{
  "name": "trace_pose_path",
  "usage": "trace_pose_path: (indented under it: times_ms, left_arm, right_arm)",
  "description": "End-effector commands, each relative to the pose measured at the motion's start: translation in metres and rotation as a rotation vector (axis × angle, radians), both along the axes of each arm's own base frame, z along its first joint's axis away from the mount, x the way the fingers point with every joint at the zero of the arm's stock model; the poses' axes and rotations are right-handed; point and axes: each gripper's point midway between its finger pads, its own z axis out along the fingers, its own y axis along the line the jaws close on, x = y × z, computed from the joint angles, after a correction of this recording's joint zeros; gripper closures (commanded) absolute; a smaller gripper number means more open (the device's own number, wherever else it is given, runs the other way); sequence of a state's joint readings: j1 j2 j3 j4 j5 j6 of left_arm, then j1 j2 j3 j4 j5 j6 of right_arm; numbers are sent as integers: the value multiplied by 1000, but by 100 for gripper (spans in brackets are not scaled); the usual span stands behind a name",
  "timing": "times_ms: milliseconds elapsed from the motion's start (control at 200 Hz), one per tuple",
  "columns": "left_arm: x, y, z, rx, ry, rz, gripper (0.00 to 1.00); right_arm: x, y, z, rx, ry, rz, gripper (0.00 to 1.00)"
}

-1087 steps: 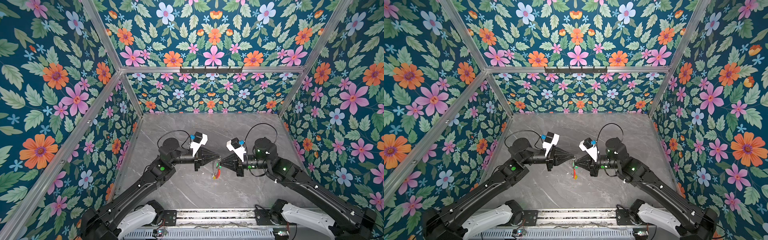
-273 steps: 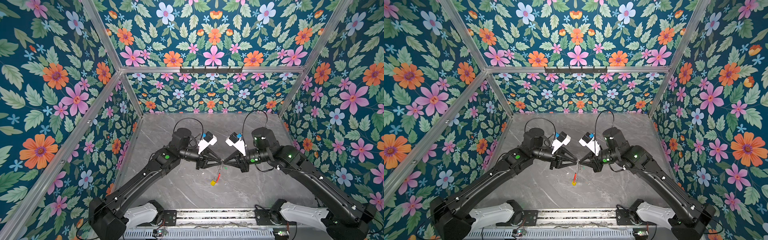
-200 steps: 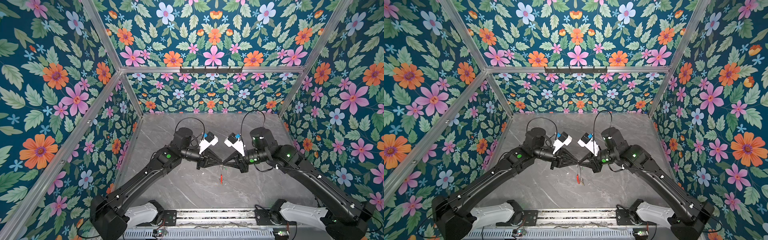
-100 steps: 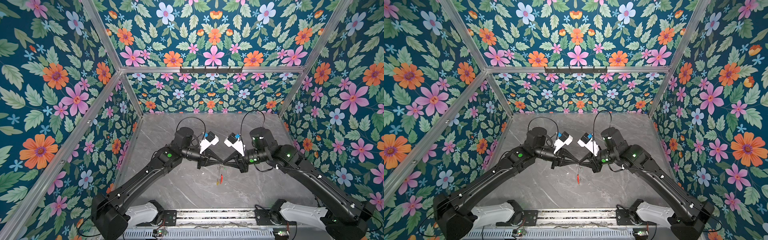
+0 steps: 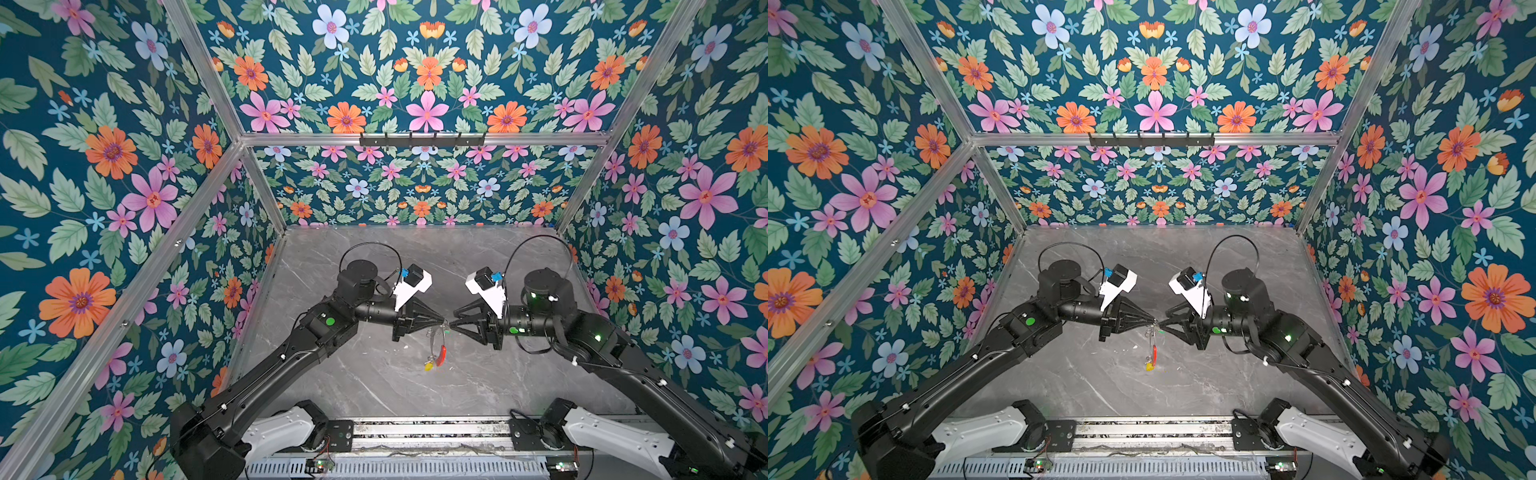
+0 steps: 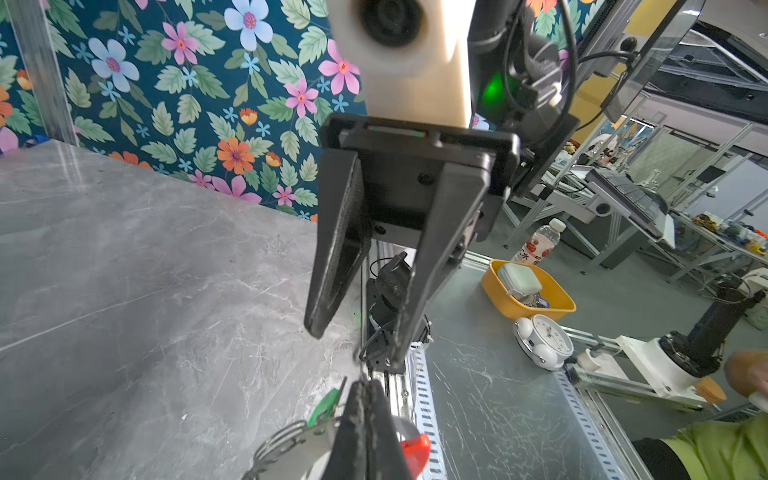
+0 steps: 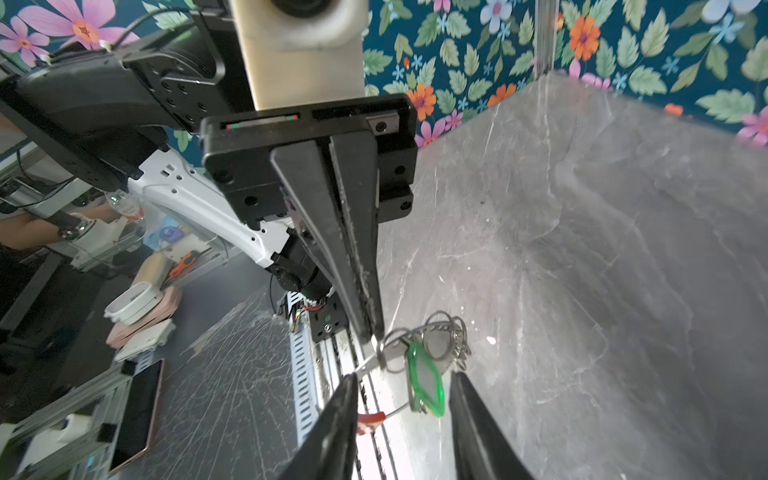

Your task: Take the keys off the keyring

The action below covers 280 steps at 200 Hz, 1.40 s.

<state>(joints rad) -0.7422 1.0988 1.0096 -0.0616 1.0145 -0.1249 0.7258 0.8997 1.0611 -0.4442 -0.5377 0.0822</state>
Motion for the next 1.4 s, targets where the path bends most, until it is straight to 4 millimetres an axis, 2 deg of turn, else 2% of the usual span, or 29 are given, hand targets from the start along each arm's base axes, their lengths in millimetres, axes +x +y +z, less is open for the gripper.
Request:
trace_pose_path:
  times_ms: [0, 255, 475, 840, 1170, 1395]
  left_arm:
    - [2, 0, 19, -72, -76, 17, 100]
    - [0, 3, 29, -112, -104, 22, 100]
    - [-1, 2, 29, -122, -85, 9, 100]
    - [-3, 3, 32, -146, -82, 9, 100]
    - [0, 5, 34, -167, -88, 41, 100]
    - [5, 8, 36, -199, -101, 91, 100]
  right_arm:
    - [10, -3, 25, 120, -109, -66, 56]
    - [-4, 7, 3, 116, -49, 41, 50]
    - [-4, 14, 3, 118, -43, 71, 50]
    - [1, 22, -4, 91, -22, 85, 68]
    - [-1, 25, -5, 77, -17, 96, 100]
    - [-5, 27, -8, 56, -14, 112, 100]
